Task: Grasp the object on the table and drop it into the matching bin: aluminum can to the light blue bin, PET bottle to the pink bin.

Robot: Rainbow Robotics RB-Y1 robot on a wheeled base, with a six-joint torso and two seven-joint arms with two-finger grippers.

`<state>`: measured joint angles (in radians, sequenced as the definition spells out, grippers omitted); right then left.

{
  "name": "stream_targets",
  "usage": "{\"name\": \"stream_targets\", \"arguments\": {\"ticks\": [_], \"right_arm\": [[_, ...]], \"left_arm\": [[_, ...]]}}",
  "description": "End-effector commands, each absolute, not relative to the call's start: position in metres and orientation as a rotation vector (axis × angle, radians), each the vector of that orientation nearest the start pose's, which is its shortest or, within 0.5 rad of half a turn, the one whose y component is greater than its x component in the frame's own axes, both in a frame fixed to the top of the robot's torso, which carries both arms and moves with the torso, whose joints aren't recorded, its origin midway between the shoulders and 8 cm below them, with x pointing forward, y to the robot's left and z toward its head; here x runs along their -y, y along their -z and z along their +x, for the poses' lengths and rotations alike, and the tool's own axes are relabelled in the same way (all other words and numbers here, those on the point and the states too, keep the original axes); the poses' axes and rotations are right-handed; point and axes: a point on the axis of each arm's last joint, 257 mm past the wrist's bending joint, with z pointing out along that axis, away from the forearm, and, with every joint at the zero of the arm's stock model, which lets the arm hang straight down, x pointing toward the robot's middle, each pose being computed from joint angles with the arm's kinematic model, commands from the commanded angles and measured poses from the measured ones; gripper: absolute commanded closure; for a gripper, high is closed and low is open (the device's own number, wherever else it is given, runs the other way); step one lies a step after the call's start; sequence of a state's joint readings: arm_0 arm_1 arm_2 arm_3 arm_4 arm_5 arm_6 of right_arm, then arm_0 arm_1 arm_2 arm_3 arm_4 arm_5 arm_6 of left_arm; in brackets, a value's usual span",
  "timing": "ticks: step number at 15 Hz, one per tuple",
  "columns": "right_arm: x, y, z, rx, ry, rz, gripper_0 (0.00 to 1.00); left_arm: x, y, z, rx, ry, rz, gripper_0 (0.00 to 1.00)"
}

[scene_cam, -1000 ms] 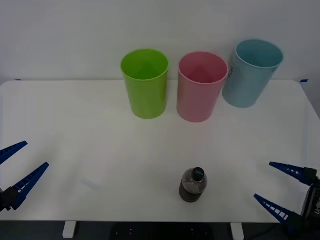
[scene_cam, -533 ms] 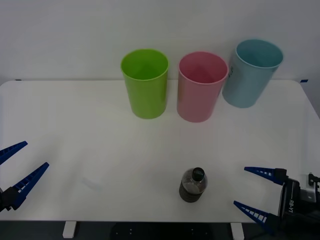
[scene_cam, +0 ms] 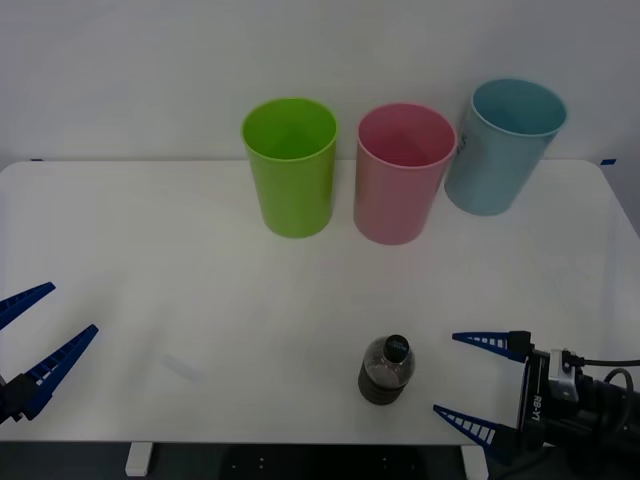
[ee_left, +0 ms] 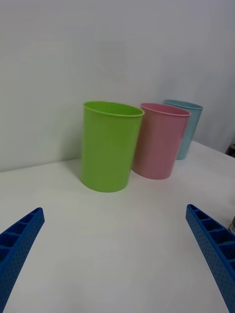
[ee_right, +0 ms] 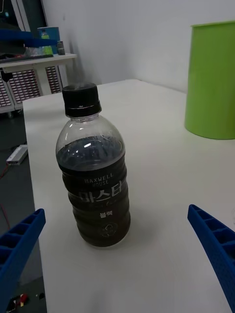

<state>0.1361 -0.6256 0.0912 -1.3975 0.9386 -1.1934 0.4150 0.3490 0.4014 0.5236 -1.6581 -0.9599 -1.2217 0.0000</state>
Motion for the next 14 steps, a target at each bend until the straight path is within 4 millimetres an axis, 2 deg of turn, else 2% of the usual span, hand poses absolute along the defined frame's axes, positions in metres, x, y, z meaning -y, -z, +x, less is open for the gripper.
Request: {"name": "stream_targets", "arguments": {"ticks": [1, 8, 14], "right_arm": [[0.175, 0.29, 0.338, -1.414, -0.736, -1.057, 0.0], [0.14, 0.302, 0.351, -1.407, -0.709, -1.1, 0.0], [0.114, 0.305, 0.356, -1.394, -0.716, -1.1, 0.0]], "left_arm": [[-0.33, 0.169, 0.342, -1.441, 0.567, 0.465, 0.0], [-0.33, 0.169, 0.342, -1.441, 0.567, 0.465, 0.0], [-0.33, 0.169, 0.342, -1.441, 0.567, 0.465, 0.0]]}}
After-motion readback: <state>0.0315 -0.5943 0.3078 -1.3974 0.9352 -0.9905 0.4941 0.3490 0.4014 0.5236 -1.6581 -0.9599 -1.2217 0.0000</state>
